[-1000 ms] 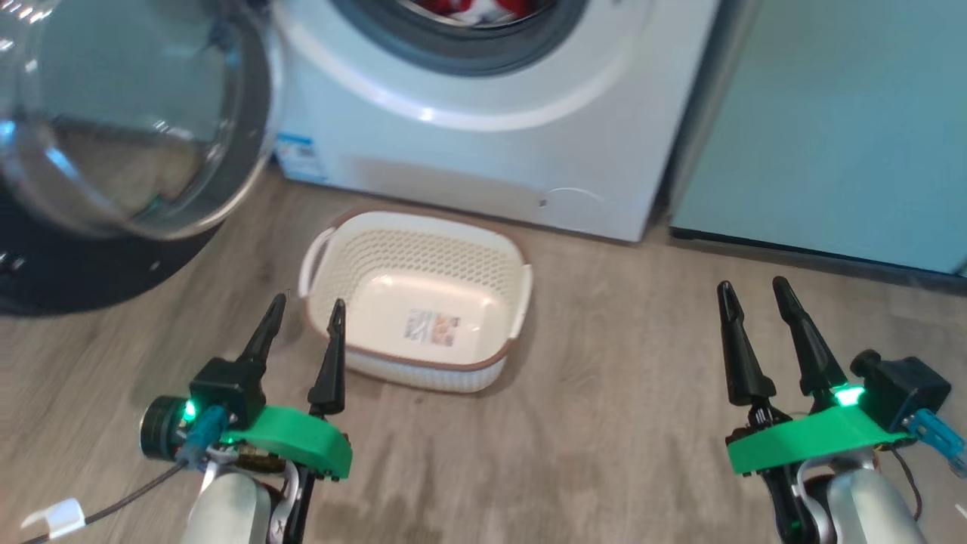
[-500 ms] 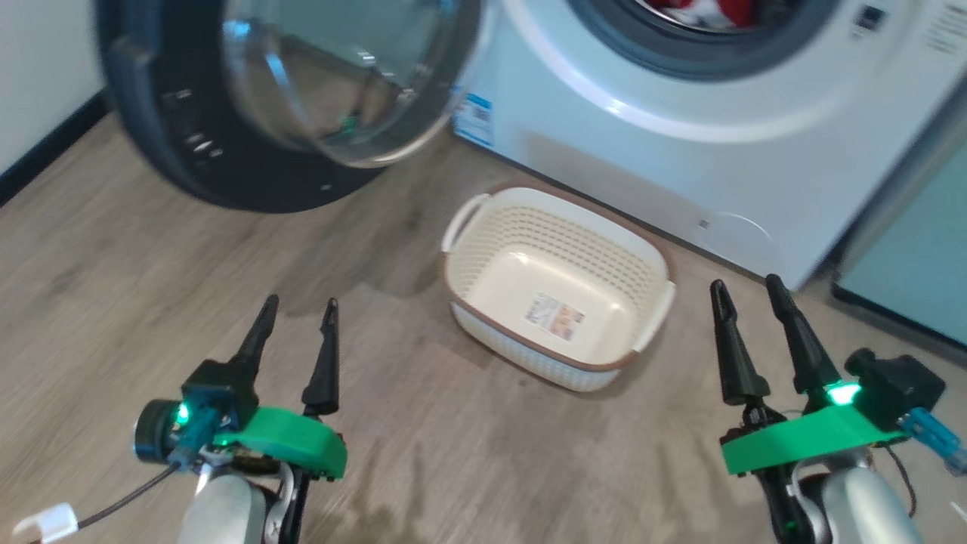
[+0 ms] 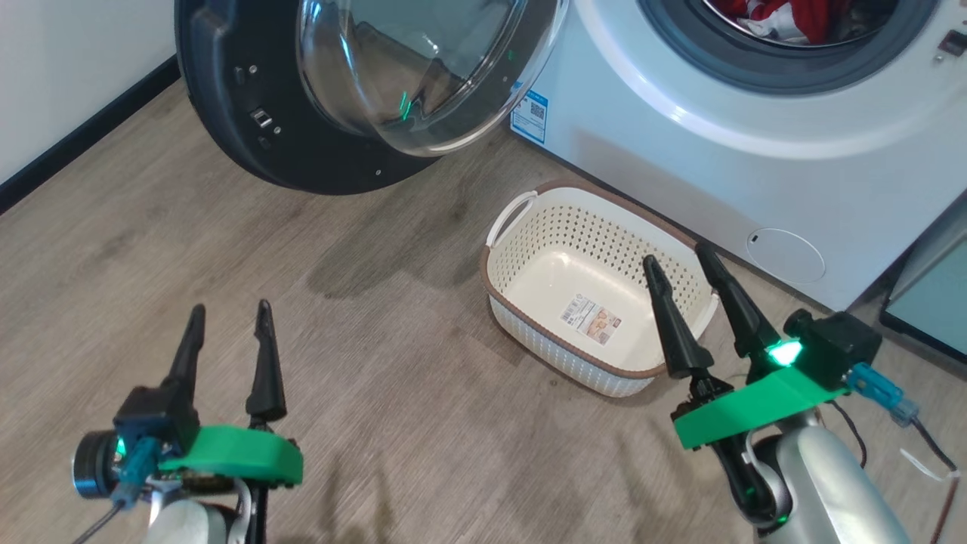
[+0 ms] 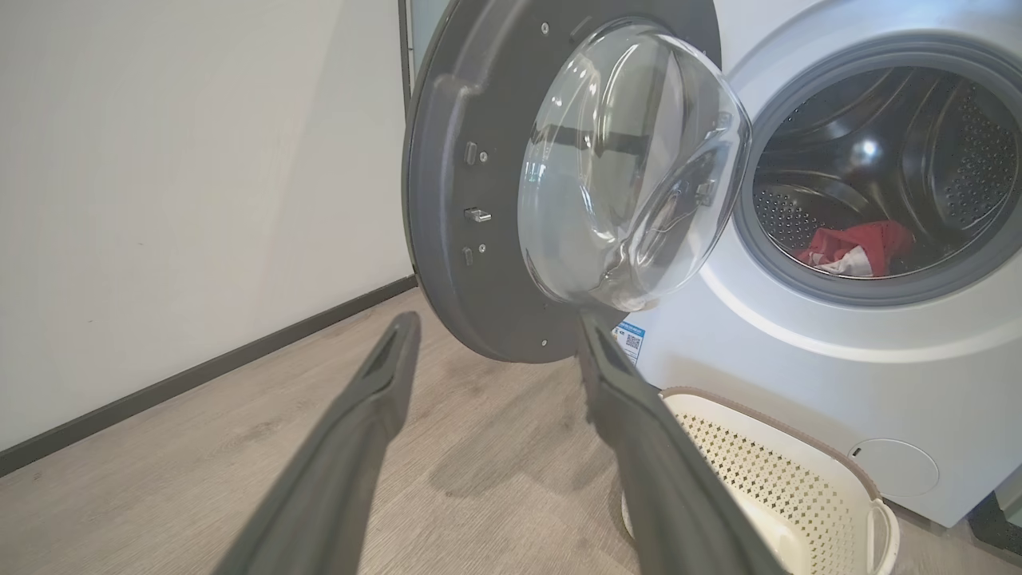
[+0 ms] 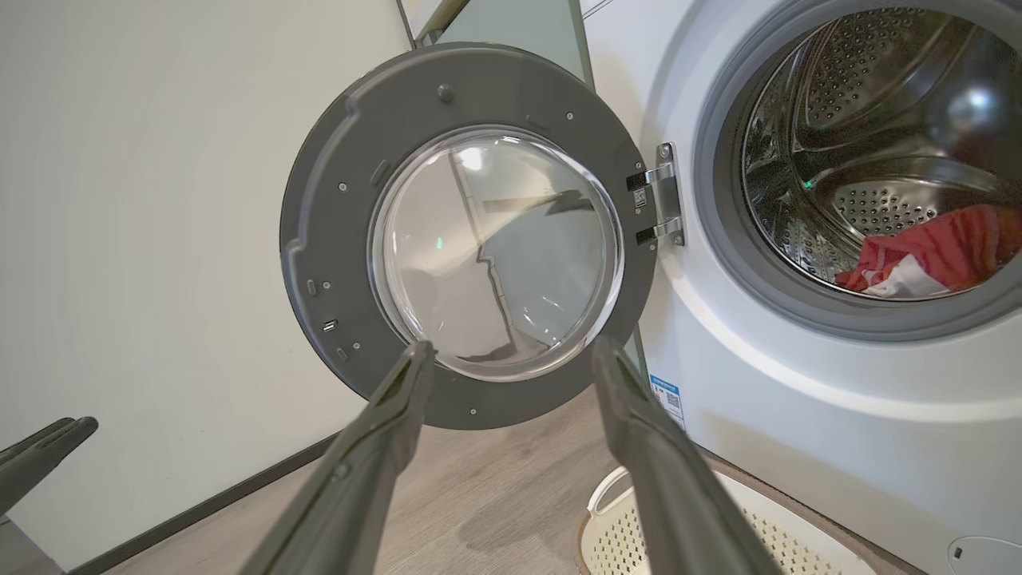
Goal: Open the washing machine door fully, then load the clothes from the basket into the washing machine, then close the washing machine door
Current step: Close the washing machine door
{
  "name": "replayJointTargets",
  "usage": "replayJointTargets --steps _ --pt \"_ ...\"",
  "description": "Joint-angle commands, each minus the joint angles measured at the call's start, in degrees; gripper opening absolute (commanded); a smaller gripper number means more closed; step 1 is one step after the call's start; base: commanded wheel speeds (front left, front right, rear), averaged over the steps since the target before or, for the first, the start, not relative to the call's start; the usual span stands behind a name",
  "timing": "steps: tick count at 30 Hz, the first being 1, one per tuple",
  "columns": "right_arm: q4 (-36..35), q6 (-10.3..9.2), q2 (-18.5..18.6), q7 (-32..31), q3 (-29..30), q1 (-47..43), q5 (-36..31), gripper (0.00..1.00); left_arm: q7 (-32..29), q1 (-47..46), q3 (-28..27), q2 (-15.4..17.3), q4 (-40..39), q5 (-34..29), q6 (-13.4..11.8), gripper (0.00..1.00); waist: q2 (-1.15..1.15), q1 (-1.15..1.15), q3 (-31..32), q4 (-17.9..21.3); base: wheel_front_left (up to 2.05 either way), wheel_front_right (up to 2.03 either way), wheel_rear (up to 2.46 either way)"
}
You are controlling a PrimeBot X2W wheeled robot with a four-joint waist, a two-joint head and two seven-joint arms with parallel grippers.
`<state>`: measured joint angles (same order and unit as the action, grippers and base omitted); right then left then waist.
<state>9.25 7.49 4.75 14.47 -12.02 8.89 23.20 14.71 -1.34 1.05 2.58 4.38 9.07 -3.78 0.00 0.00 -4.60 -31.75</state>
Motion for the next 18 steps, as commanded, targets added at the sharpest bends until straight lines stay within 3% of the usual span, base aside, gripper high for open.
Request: replayJointTargets --steps 1,18 --pt "-1.7 0.00 0.5 0.5 -1.4 2.0 0.6 1.00 0.3 -0.8 -1.4 0.3 -2.3 0.3 -0.7 1.00 0.00 0.00 0.2 0.1 0.00 0.00 0.00" --pt "-1.9 0.00 1.1 0.5 -1.8 0.1 1.7 1.00 0.3 0.4 -0.9 0.3 -1.8 0.5 -1.6 1.00 0.00 0.00 2.8 0.9 0.00 0.00 0.00"
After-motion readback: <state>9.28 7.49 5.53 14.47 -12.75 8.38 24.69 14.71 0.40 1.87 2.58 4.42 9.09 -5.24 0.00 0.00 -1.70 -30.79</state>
